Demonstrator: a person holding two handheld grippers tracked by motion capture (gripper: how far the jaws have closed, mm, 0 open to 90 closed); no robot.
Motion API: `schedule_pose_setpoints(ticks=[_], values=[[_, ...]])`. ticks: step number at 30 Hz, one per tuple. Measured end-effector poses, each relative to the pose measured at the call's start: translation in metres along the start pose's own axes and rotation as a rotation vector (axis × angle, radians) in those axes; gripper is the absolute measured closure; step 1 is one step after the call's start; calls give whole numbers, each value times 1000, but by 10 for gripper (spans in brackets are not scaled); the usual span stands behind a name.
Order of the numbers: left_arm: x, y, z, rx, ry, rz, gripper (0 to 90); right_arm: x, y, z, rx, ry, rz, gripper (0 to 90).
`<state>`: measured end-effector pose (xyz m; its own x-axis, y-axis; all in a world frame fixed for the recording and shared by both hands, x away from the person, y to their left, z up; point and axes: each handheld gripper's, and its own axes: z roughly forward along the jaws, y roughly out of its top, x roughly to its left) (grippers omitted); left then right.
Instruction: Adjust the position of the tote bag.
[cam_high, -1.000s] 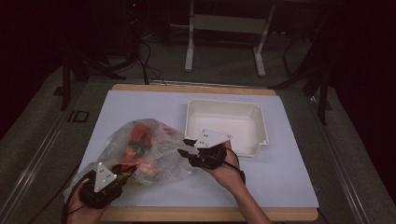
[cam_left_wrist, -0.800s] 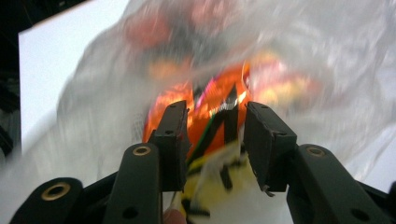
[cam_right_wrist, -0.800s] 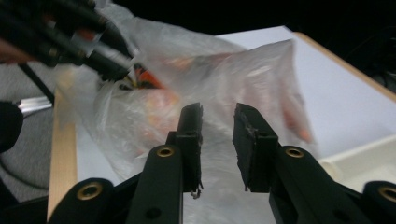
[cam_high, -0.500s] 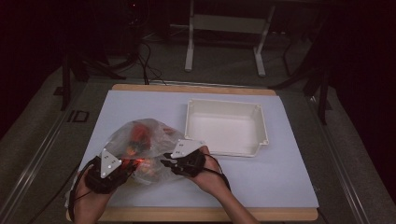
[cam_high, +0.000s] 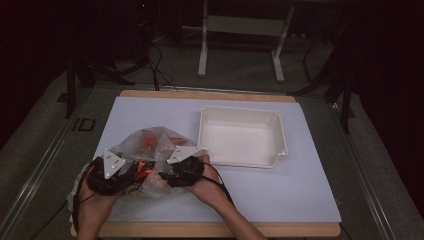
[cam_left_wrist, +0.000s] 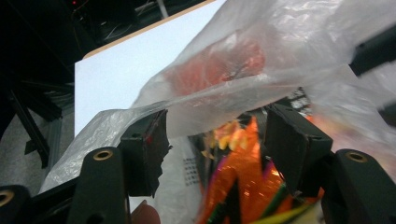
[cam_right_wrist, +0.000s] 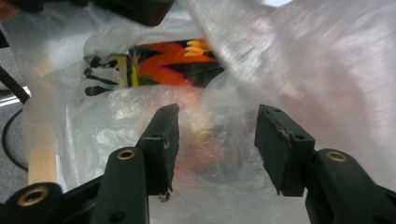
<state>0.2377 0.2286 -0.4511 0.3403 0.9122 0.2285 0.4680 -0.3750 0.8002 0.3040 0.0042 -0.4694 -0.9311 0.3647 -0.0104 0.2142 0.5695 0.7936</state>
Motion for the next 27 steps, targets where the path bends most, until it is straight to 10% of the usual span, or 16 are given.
schedule_pose_setpoints(ticks=[5, 13, 21, 27], values=[[9, 3, 20, 21, 2, -10, 379, 2, -2, 13, 43, -3, -13, 499], [3, 5, 49, 107, -64, 24, 370, 1, -1, 15, 56, 34, -11, 767], [5, 0, 50, 135, -138, 7, 393, -5, -4, 12, 63, 19, -10, 899], [8, -4, 53, 150, -167, -17, 632, -4, -4, 12, 64, 24, -18, 900]])
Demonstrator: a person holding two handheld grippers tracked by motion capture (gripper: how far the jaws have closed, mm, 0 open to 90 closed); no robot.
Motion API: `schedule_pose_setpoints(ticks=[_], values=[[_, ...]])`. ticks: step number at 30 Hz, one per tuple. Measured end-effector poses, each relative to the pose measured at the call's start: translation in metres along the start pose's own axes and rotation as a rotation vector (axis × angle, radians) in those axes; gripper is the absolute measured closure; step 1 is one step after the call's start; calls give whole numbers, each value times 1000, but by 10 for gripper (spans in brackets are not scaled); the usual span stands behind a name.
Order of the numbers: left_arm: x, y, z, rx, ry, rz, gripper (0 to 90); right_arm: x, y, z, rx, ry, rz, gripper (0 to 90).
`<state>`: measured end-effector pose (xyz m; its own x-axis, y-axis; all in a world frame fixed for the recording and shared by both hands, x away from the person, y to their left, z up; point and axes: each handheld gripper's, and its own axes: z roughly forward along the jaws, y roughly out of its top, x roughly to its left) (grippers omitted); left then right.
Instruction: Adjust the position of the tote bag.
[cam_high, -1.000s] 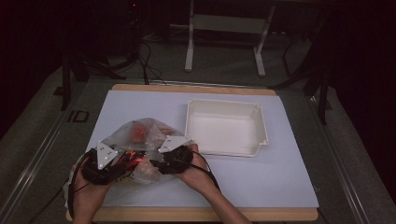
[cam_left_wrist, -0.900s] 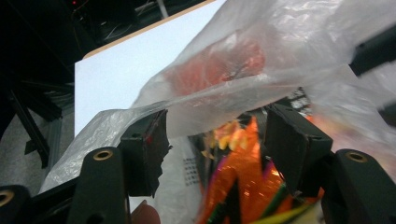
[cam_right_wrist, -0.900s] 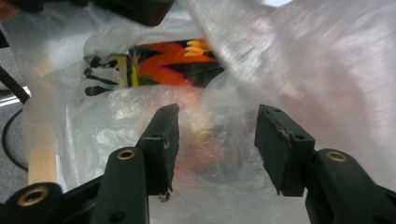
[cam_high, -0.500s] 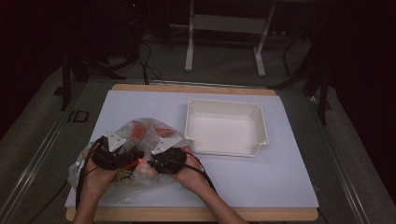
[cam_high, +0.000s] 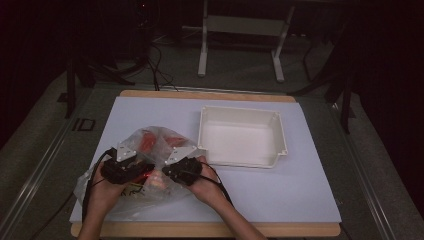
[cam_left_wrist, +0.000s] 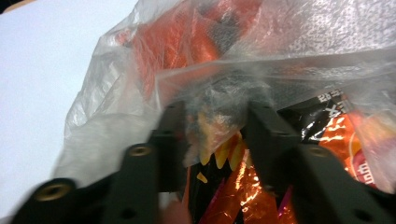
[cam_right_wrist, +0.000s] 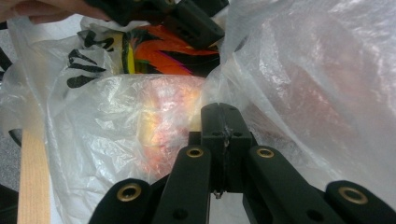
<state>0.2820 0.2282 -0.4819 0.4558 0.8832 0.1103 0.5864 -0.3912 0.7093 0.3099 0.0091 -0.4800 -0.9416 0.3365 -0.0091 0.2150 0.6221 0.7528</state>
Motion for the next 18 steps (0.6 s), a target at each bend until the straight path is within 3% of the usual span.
schedule_pose_setpoints(ticks=[1, 3, 5, 7, 9, 12, 15, 18], values=[[0, 0, 0, 0, 1, 1, 715, 1, 0, 0, -3, 1, 3, 900], [0, 1, 0, 7, 6, 9, 782, 2, 0, 0, -7, 6, -4, 863], [0, 1, 0, 2, 7, 6, 846, 3, 1, 0, -19, 23, -3, 669], [2, 1, -1, -7, -5, -8, 883, 5, 2, 2, -24, 4, -3, 551], [3, 2, -2, -13, -4, -16, 892, 6, 3, 3, -20, -4, 1, 512], [3, 3, -4, -13, 0, -20, 898, 7, 5, 7, -3, -8, -4, 515], [5, 4, -5, -15, 11, -25, 900, 7, 6, 10, 9, 13, -3, 700], [9, 7, -6, -19, 31, -40, 900, 8, 5, 9, 25, 3, -20, 860]])
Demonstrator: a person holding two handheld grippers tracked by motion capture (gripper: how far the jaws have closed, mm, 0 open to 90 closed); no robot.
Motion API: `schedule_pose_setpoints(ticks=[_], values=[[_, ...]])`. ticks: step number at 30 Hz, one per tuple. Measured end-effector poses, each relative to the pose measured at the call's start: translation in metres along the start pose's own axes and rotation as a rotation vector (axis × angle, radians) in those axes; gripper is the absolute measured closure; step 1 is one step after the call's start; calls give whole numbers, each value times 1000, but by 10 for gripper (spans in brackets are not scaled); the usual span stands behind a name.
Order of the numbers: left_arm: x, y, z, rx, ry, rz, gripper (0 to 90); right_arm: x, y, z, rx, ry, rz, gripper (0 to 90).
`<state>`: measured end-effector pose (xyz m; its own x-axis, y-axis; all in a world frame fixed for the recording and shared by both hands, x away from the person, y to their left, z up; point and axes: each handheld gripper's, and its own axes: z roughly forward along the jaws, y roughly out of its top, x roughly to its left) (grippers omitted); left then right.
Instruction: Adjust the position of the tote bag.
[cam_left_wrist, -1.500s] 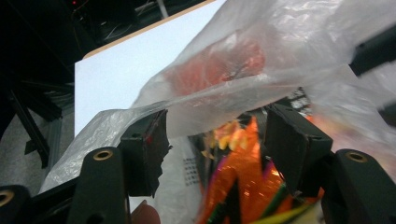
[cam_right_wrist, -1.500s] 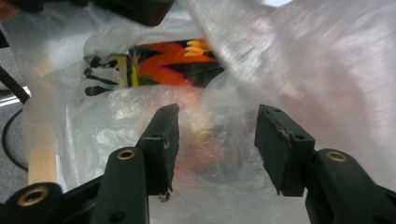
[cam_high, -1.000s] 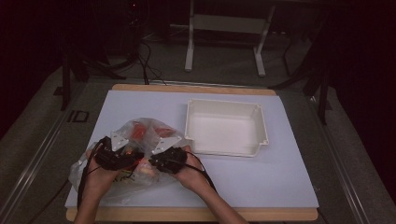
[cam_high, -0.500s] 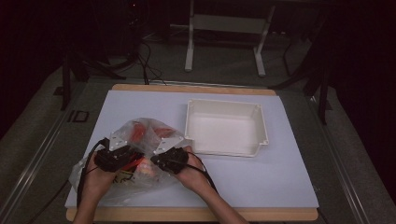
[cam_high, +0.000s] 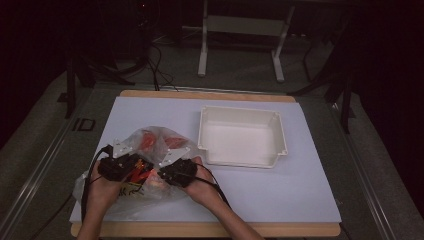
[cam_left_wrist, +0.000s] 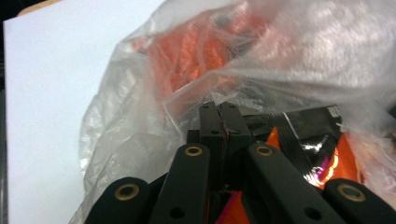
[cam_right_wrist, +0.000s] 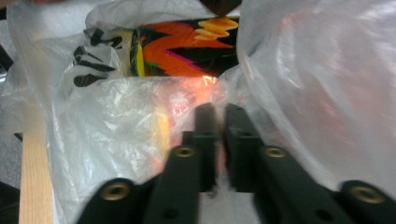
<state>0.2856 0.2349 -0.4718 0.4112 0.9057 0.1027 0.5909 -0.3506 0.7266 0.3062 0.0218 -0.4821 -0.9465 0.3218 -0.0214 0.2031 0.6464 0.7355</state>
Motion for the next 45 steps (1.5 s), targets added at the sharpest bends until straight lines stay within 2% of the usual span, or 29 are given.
schedule_pose_setpoints(ticks=[1, 6, 11, 18, 22, 24, 27, 28, 30, 32, 35, 40, 45], values=[[2, 1, 0, -3, 2, -5, 900, 0, -1, -2, 3, -2, -1, 897], [12, 5, -4, -32, 27, -49, 900, -2, -7, -10, 9, -9, -10, 900], [26, 12, -12, -66, 52, -93, 900, -6, -20, -19, 34, -42, -23, 900], [50, 26, -22, -102, 97, -145, 900, -14, -39, -32, 52, -61, -5, 900], [58, 30, -20, -84, 127, -162, 900, -18, -49, -38, 62, -66, 9, 900], [60, 30, -18, -71, 164, -175, 900, -19, -53, -40, 80, -76, 7, 900], [66, 26, -15, -67, 168, -232, 900, -20, -59, -42, 114, -97, -1, 900], [66, 25, -14, -66, 153, -237, 900, -21, -61, -44, 117, -103, 1, 900], [61, 24, -13, -67, 134, -212, 900, -23, -62, -46, 100, -99, 17, 900], [57, 24, -12, -72, 104, -205, 889, -24, -60, -50, 71, -87, 28, 900], [51, 24, -11, -89, 64, -174, 759, -22, -53, -53, 17, -77, 33, 892], [38, 25, -16, -88, 44, -134, 581, -15, -37, -50, -39, -64, 24, 771], [27, 21, -24, -87, 28, -123, 506, -11, -22, -42, -72, -94, 51, 587]])
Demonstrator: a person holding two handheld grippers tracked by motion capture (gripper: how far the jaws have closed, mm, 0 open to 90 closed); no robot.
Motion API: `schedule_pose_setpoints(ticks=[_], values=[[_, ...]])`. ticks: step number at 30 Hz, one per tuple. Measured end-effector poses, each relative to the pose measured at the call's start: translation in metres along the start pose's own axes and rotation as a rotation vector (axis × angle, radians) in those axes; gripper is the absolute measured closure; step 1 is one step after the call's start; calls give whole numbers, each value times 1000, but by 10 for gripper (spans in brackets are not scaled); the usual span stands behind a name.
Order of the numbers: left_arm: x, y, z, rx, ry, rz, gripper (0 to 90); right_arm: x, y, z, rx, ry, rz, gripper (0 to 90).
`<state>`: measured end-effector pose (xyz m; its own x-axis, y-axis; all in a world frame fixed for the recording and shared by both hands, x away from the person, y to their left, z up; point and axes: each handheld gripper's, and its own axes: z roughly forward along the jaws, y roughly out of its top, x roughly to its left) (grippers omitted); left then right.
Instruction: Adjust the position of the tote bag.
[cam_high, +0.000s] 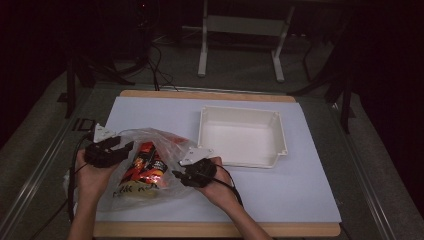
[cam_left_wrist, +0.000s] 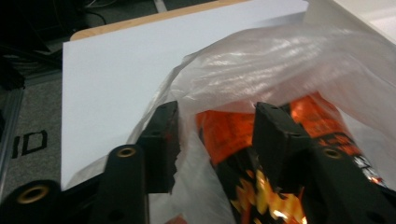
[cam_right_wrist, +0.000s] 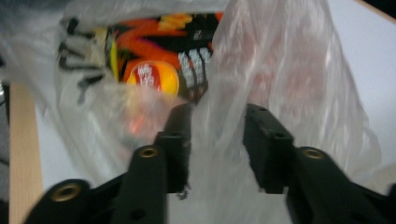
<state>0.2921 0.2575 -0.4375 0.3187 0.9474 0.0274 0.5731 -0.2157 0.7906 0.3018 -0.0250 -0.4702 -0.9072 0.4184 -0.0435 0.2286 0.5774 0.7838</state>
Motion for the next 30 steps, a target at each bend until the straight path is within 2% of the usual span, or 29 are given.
schedule_pose_setpoints(ticks=[7, 13, 16, 18, 21, 23, 24, 27, 30], values=[[-14, -17, -7, 48, 0, 31, 459, 0, 16, 14, -12, -66, 36, 465], [-14, -32, -8, 97, -7, 5, 455, -3, 21, 26, 19, -119, 60, 472], [-13, -44, -4, 151, 9, -15, 449, -7, 22, 28, 32, -115, 75, 625], [-11, -51, -2, 168, 0, -51, 448, -9, 23, 28, 43, -111, 69, 740], [-5, -61, -3, 184, -12, -109, 451, -11, 23, 25, 54, -116, 54, 852], [-1, -66, -5, 190, -36, -142, 488, -13, 22, 24, 63, -117, 52, 887], [0, -68, -5, 197, -39, -145, 501, -14, 22, 23, 67, -118, 53, 894], [2, -74, -9, 223, -36, -155, 538, -16, 20, 22, 78, -124, 52, 899], [4, -79, -12, 247, -21, -163, 630, -19, 19, 20, 82, -131, 53, 900]])
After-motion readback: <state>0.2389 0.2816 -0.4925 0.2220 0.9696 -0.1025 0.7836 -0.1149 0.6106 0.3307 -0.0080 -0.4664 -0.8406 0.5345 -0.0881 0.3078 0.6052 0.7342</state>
